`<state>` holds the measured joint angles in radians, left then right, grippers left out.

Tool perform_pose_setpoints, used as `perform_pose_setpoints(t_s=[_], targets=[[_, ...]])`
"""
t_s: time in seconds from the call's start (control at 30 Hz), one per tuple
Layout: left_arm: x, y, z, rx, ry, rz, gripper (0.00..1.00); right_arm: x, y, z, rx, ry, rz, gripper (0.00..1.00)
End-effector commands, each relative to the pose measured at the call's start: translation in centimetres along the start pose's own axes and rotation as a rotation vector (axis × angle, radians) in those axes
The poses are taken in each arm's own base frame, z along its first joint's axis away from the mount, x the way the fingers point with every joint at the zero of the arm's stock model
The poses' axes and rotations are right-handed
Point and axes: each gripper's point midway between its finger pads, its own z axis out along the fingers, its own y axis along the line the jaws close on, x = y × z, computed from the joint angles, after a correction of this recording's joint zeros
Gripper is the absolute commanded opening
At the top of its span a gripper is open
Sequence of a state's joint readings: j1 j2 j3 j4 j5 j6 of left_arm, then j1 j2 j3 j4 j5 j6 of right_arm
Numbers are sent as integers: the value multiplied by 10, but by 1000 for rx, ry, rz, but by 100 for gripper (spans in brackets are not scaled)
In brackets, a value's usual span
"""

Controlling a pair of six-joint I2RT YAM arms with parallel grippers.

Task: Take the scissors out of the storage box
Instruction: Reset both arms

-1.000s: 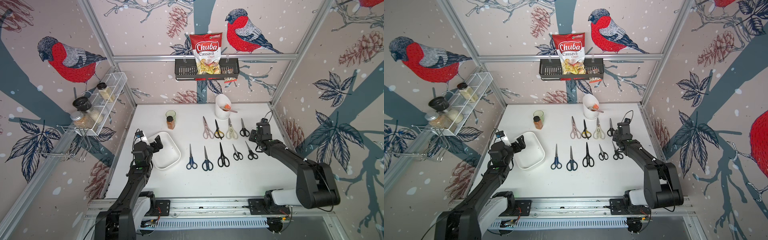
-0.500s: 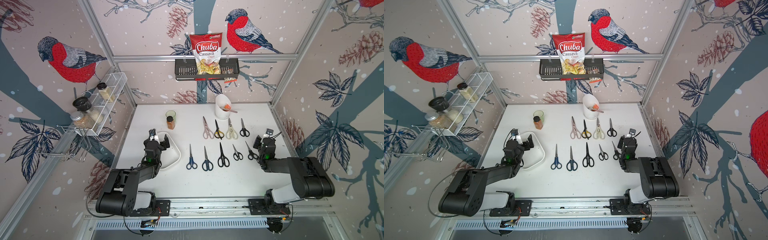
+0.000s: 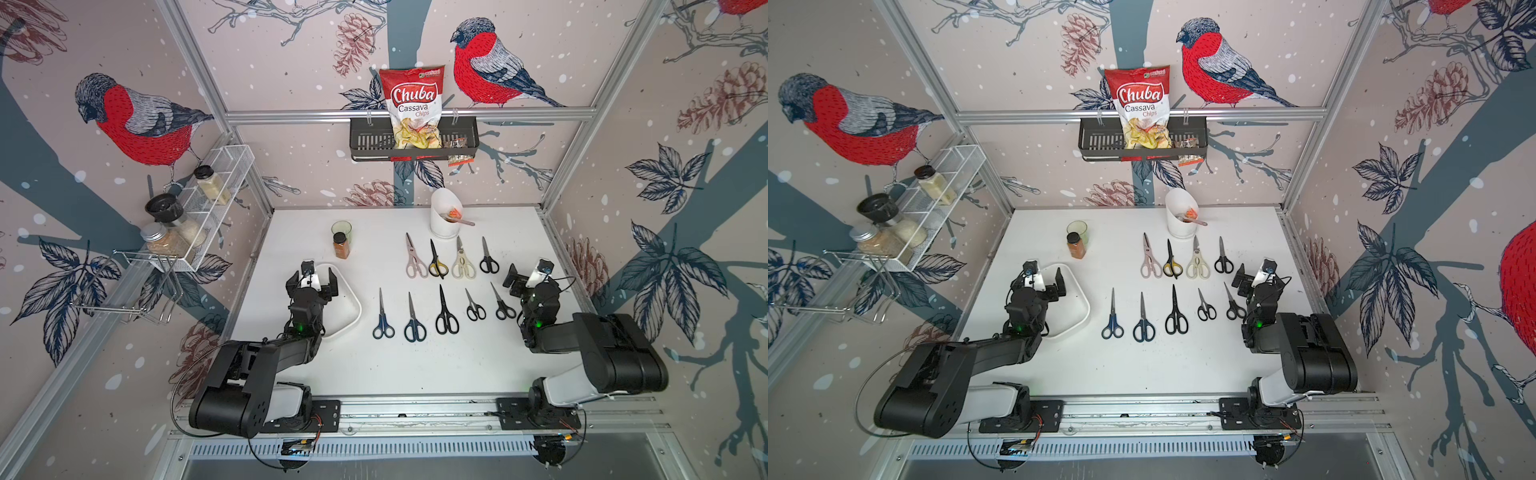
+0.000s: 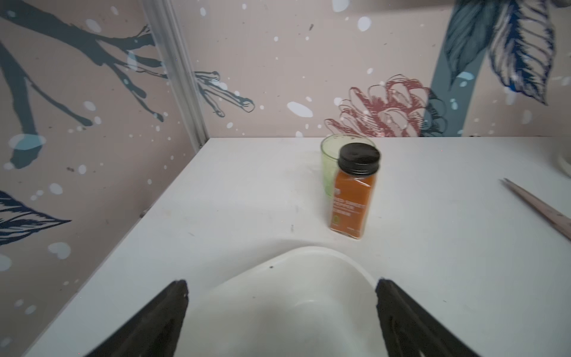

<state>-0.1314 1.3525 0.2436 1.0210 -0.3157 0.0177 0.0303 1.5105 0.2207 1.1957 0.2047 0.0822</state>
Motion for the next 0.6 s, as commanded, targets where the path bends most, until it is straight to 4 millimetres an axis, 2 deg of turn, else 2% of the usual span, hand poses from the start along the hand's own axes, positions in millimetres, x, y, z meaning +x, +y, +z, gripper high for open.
perform_pose_setpoints(t_s=[0.0,0.13,0.17,0.23,0.27,0.4,0.57], targets=[[-9,-1,9,14,-51,-3,98,-11,2,1,-13,-39,4,100],[5,14,8,-55,-68,-54,99,-10,2,1,-11,-36,4,100],[2,13,6,-58,-109,-45,98,-10,3,1,-13,-35,3,100],[10,11,8,-51,-38,-44,98,-10,2,0,-13,-36,4,100],[5,12,9,-44,-68,-48,98,-10,3,1,-14,-35,3,100],[10,9,18,17,-24,-60,98,-10,3,1,-13,-35,3,100],[11,7,20,29,-13,-60,98,-9,3,2,-20,-33,7,100]])
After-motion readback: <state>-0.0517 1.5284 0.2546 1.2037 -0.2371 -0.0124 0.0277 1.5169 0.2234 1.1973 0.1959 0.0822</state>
